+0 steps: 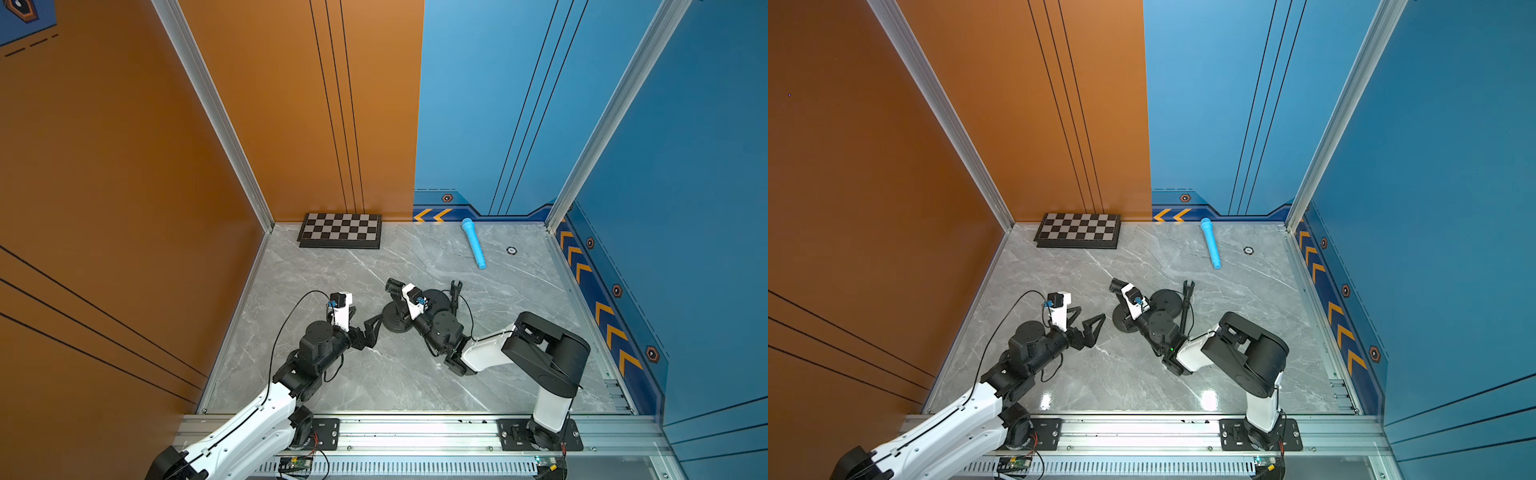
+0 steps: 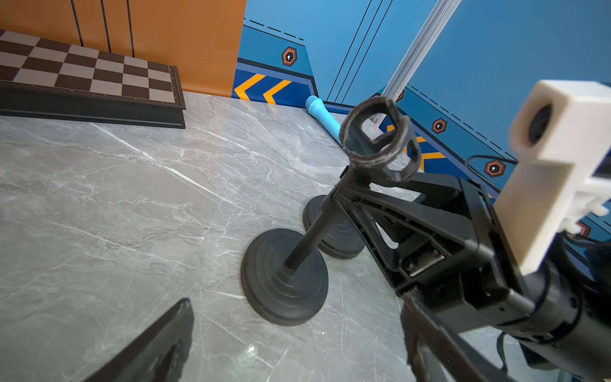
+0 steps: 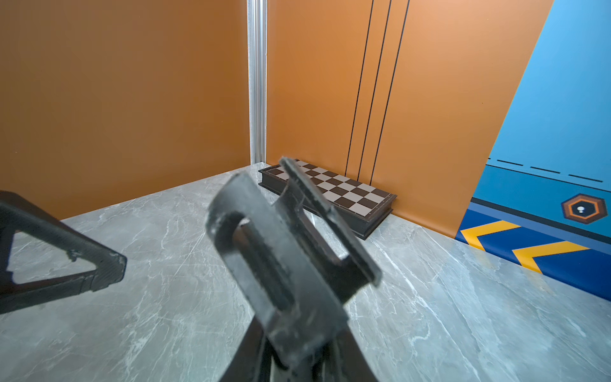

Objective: Assemble a microphone stand
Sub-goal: Hold the microphone stand pole at the microphone stand base.

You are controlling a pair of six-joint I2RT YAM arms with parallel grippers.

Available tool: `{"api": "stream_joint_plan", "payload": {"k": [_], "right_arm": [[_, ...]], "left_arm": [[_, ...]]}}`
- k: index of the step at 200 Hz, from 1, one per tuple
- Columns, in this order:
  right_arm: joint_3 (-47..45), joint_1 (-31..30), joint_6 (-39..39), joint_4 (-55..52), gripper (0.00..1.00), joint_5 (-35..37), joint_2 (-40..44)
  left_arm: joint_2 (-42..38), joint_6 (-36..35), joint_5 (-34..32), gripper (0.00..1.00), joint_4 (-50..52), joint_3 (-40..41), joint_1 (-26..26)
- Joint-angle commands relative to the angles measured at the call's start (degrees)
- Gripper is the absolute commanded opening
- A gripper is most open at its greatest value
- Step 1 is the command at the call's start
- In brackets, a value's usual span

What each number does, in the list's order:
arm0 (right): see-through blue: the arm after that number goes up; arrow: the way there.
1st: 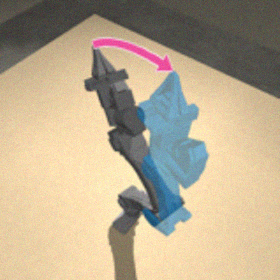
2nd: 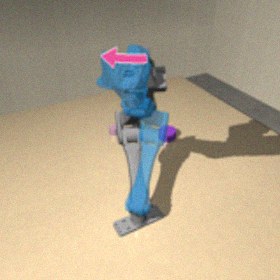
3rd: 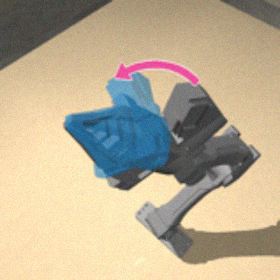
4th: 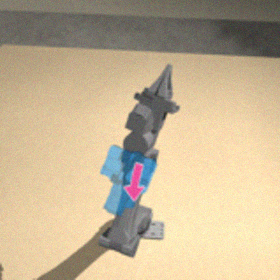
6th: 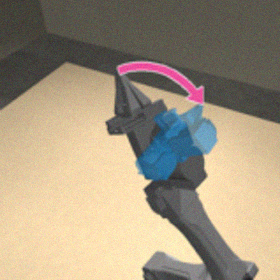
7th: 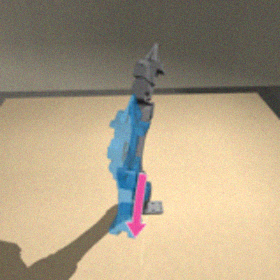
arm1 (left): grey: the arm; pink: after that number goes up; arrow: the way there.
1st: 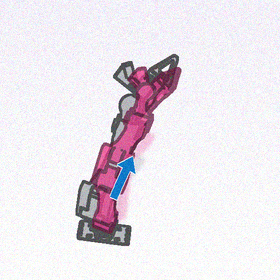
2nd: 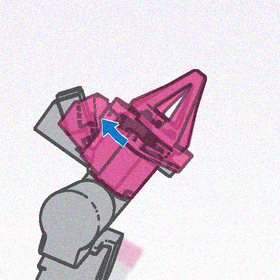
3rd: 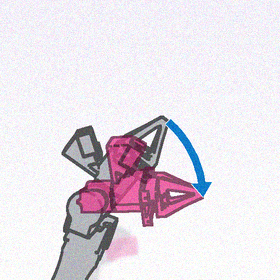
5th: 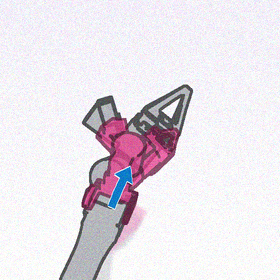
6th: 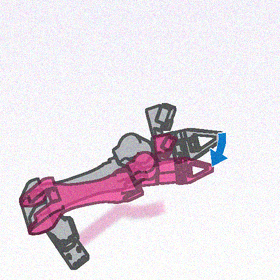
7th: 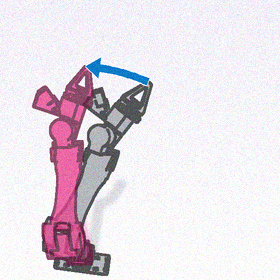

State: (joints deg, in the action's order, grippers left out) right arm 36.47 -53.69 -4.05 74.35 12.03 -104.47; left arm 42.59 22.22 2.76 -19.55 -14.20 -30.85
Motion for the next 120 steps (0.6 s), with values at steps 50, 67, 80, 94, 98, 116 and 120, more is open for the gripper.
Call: {"api": "stream_joint_plan", "payload": {"k": [50,67,80,94,98,116,120], "right_arm": [[-7.8,-0.98,3.75,-13.19,0.0,-0.78,5.86],[-7.69,-1.0,3.95,-17.94,0.0,-1.26,8.87],[-6.75,-0.76,3.73,-22.6,0.0,-2.09,10.87],[-5.45,-0.27,3.61,-26.72,0.0,-3.38,12.29],[-5.03,0.09,3.57,-27.39,0.0,-4.06,12.49],[-3.25,1.43,4.02,-30.62,0.0,-6.0,12.8],[-2.81,1.76,4.18,-31.19,0.0,-6.63,12.8]], "left_arm": [[0.4,-3.42,0.28,0.98,-1.05,-0.55,-3.57],[0.39,-3.91,-0.36,0.98,-1.63,-0.4,-4.16],[0.52,-4.17,-0.65,0.98,-2.31,-0.08,-4.55],[1.02,-4.54,-0.65,0.98,-3.01,0.03,-4.86],[1.23,-4.7,-0.57,0.98,-3.12,0.02,-5.04],[2.43,-5.54,-0.13,0.98,-3.64,-0.34,-5.63],[2.7,-5.77,-0.04,0.98,-3.74,-0.37,-5.85]]}}
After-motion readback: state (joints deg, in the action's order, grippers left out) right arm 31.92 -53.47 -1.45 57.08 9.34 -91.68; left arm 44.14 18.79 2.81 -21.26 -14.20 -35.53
